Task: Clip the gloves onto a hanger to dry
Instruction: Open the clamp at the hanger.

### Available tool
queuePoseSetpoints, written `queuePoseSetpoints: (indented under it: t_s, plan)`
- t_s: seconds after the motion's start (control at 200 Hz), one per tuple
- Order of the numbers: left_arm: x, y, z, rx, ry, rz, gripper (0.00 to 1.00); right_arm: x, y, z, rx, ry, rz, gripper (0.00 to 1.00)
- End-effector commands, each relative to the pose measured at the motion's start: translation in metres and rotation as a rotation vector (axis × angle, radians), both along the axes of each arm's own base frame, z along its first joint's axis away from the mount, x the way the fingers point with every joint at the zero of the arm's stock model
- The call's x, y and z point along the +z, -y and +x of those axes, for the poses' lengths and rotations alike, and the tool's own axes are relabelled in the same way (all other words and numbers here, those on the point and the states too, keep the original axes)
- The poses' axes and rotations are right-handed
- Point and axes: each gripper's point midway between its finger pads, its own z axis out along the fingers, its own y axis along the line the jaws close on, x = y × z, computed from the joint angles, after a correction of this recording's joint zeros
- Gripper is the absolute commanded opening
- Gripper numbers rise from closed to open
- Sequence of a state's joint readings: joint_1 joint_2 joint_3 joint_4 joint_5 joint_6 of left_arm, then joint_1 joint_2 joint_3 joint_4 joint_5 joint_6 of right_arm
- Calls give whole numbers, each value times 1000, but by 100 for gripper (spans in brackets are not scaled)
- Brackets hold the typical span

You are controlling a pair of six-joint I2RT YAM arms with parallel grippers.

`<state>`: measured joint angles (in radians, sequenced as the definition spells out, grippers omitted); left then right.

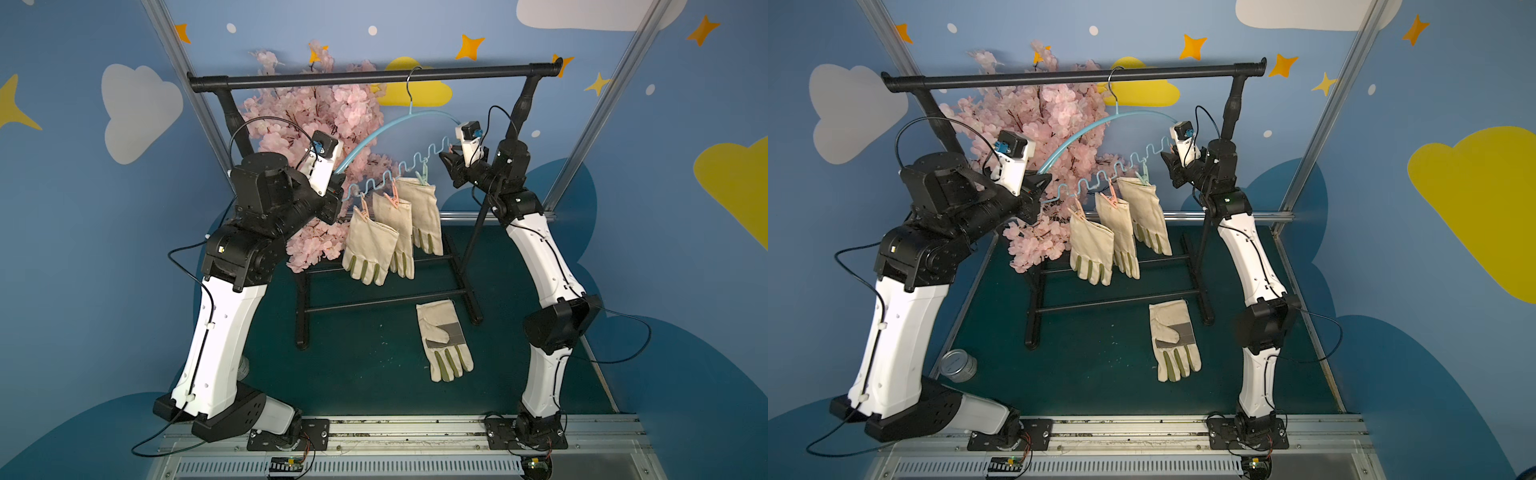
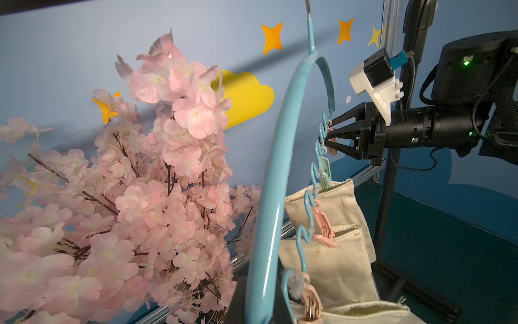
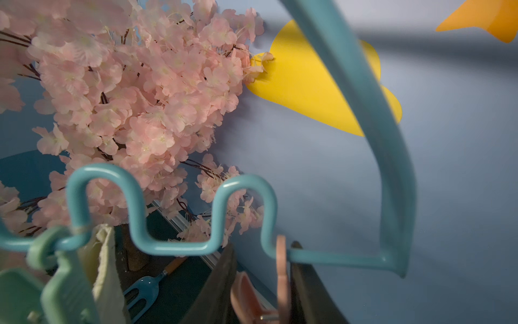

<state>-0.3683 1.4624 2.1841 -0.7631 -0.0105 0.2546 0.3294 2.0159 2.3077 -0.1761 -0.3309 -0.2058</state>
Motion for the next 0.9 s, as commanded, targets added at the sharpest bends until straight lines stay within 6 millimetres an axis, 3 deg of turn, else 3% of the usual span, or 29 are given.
queuePoseSetpoints:
  t_s: [0.0,0.381,0.476,0.566,0.651,0.716,0.896]
  plan:
    - [5,9,-6,-56,12,2,3,5,-5,-3,13,15,2,29]
    - [1,11,-6,-69,3,-9,4,6,-7,-8,30,3,12,18]
    - [-3,13,-7,-77,-6,-19,15,8,-8,-11,41,0,24,18]
    - [-8,14,-8,-84,-19,-38,46,8,-7,-12,45,-9,35,18]
    - [-12,12,-9,-74,-30,-60,55,8,-6,-12,48,-17,47,18]
    - [-16,9,-12,-58,-37,-91,69,8,-6,-14,53,-25,57,18]
    - [-30,-5,-32,-14,-27,-242,72,6,-3,-11,50,-37,75,19]
